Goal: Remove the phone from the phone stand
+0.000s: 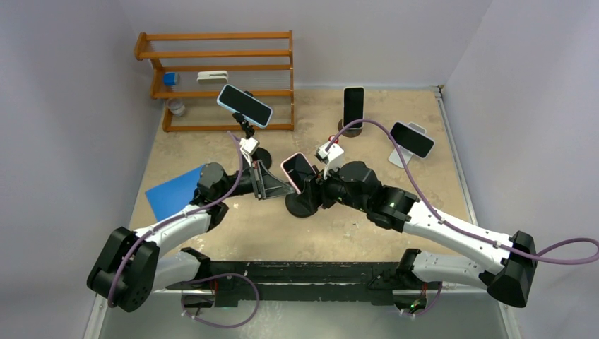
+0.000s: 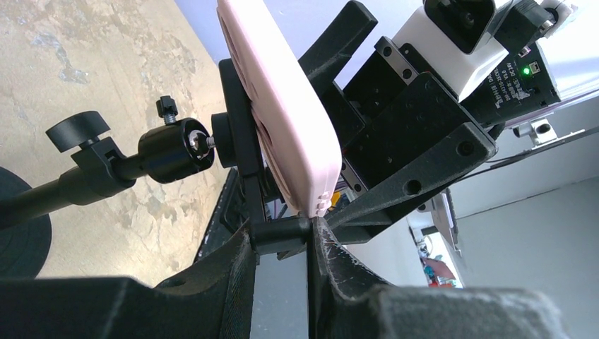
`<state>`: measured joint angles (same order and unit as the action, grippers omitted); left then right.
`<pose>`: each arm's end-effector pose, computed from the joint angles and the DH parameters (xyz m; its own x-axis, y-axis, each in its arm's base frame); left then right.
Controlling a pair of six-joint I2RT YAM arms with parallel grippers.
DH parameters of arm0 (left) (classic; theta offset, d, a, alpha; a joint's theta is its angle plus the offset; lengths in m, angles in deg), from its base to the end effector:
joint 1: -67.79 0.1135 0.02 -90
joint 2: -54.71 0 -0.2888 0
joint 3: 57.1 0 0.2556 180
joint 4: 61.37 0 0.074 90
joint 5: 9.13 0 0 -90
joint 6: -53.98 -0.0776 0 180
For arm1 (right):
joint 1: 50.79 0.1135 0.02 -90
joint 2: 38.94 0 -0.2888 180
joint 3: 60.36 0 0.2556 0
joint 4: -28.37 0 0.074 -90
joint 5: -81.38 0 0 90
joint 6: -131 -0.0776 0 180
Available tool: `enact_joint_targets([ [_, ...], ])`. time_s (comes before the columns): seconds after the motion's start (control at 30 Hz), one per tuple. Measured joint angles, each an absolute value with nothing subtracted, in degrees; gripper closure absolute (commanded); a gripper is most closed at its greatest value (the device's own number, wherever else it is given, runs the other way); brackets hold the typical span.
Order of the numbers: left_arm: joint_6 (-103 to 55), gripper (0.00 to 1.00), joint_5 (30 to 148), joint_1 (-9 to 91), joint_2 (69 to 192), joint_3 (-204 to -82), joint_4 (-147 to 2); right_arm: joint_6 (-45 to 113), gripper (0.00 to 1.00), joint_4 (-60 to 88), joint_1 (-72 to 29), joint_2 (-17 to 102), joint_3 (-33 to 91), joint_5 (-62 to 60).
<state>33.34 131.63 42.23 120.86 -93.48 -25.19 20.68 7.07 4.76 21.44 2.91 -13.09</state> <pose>0.1973 -0.1610 0.2645 -0.8697 -0.2403 -0.4312 0.4352 0.0390 -0.8995 0.1612 0.2243 0.3296 -0.4385 -0.0272 -0.8983 -0.6697 0.6765 0.3064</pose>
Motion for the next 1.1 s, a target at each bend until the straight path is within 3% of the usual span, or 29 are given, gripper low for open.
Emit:
enact_joint_targets([
  [0.77,25.6,1.00,135.0,42.5,121.1,-98.2,-34.9,18.6,1.00,5.8,3.2,20.4,4.5,-6.2],
  [0.83,25.3,0.95,135.6,42.5,121.1,-98.6,-35.9,18.5,1.00,5.2,3.1,20.2,4.6,-5.8],
  [1.1,23.9,0.59,136.0,42.4,120.3,-100.1,-40.2,17.8,1.00,4.4,3.2,19.5,5.2,-3.3],
])
